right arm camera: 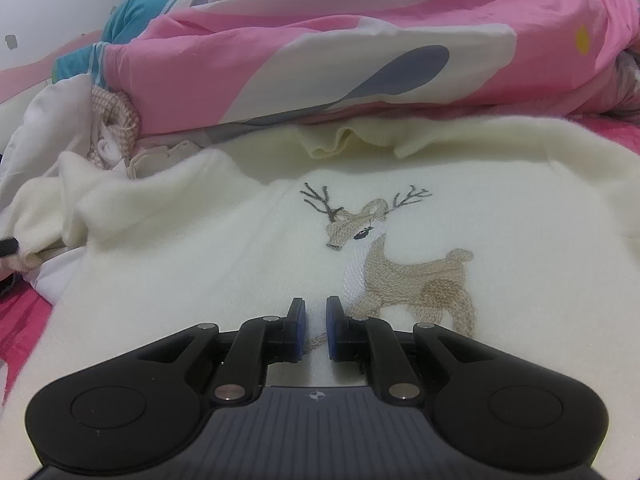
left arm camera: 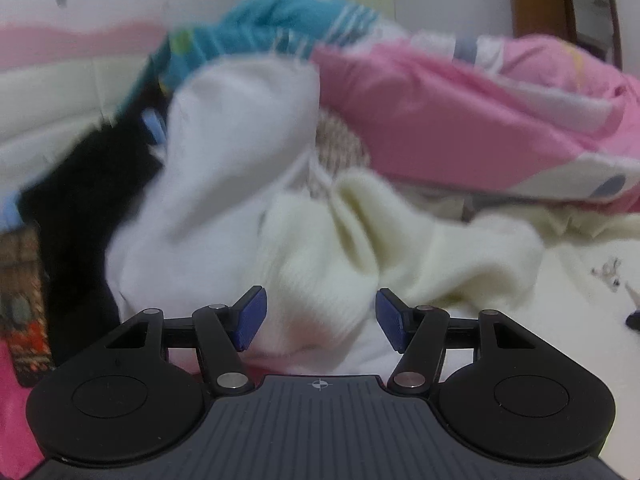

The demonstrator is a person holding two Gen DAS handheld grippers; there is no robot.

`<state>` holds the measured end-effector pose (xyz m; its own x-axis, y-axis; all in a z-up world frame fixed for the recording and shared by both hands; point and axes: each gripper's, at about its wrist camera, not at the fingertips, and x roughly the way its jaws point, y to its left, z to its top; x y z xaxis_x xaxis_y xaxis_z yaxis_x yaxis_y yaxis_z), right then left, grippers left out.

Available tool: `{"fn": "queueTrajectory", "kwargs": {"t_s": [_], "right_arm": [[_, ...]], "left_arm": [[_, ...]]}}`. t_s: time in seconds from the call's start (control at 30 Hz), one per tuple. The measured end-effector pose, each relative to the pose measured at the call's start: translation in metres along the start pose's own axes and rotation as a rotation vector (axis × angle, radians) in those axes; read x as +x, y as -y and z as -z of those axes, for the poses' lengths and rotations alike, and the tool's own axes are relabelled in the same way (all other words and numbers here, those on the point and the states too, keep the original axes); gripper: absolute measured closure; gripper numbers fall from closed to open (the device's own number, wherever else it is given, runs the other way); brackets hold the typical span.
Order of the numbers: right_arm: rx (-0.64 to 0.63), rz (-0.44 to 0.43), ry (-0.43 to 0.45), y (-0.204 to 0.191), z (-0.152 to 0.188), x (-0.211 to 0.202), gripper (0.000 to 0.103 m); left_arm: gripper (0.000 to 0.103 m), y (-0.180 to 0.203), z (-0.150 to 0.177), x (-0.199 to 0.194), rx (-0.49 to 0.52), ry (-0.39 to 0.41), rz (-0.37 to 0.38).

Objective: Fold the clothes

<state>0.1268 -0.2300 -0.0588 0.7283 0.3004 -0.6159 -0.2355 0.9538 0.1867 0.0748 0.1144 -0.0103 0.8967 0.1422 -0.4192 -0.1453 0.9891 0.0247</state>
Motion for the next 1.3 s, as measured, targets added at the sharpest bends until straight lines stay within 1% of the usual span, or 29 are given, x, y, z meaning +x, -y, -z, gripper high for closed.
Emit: {"fn": "queueTrajectory", "kwargs": {"t_s": [0.07, 0.17, 0.2, 0.27, 0.37, 0.47, 0.53, 0.6, 0.67, 0.77, 0.83, 0.9, 0.93, 1.0, 1.07, 1.17, 1.23, 1.3], "right_arm": [[-0.001, 0.002, 0.000, 0.000, 0.000, 0.000, 0.092], [-0.009, 0.014, -0.020, -0.003, -0.005, 0.000, 0.092], [-0.019, 0.020, -0.036, -0.006, -0.010, 0.000, 0.091], [-0.036, 0.026, -0.032, -0.008, -0.021, -0.001, 0.091], [-0.022, 0.064, 0.022, 0.001, -0.043, 0.000, 0.091], [-0.012, 0.124, 0.030, 0.020, -0.063, 0.016, 0.091], [-0.017, 0.147, 0.017, 0.032, -0.073, 0.037, 0.091], [-0.024, 0.168, 0.003, 0.044, -0.084, 0.060, 0.091], [-0.031, 0.188, -0.011, 0.056, -0.094, 0.082, 0.092], [-0.026, 0.200, -0.006, 0.069, -0.114, 0.111, 0.093], [-0.005, 0.178, 0.060, 0.076, -0.132, 0.118, 0.093], [0.095, 0.100, 0.135, 0.091, -0.148, 0.120, 0.093], [0.154, 0.071, 0.150, 0.100, -0.153, 0.123, 0.093], [0.253, 0.049, 0.139, 0.115, -0.156, 0.136, 0.094], [0.314, 0.033, 0.128, 0.127, -0.153, 0.149, 0.095], [0.393, -0.002, 0.117, 0.136, -0.152, 0.147, 0.094], [0.400, -0.012, 0.126, 0.133, -0.151, 0.131, 0.092], [0.343, -0.013, 0.148, 0.122, -0.146, 0.109, 0.092]], "left_arm": [[0.042, 0.009, -0.003, -0.010, -0.002, 0.038, 0.023], [0.042, 0.047, -0.009, -0.006, 0.027, 0.008, 0.179], [0.042, 0.059, -0.010, 0.001, 0.050, -0.001, 0.221], [0.042, 0.084, -0.012, 0.018, 0.101, -0.015, 0.279], [0.042, 0.120, -0.016, 0.051, 0.161, -0.054, 0.352], [0.042, 0.148, -0.012, 0.082, 0.209, -0.069, 0.350], [0.042, 0.165, -0.009, 0.104, 0.240, -0.076, 0.343], [0.042, 0.178, 0.002, 0.118, 0.290, -0.078, 0.308], [0.042, 0.186, 0.011, 0.128, 0.332, -0.102, 0.279], [0.041, 0.188, 0.017, 0.132, 0.347, -0.115, 0.274], [0.040, 0.187, 0.017, 0.133, 0.345, -0.115, 0.276], [0.039, 0.185, 0.018, 0.135, 0.338, -0.119, 0.279], [0.039, 0.185, 0.019, 0.134, 0.337, -0.119, 0.280], [0.038, 0.185, 0.019, 0.134, 0.337, -0.120, 0.280], [0.038, 0.186, 0.019, 0.136, 0.339, -0.121, 0.280], [0.038, 0.186, 0.018, 0.136, 0.336, -0.121, 0.284], [0.038, 0.186, 0.018, 0.137, 0.334, -0.122, 0.287], [0.038, 0.186, 0.017, 0.137, 0.333, -0.121, 0.289]]}}
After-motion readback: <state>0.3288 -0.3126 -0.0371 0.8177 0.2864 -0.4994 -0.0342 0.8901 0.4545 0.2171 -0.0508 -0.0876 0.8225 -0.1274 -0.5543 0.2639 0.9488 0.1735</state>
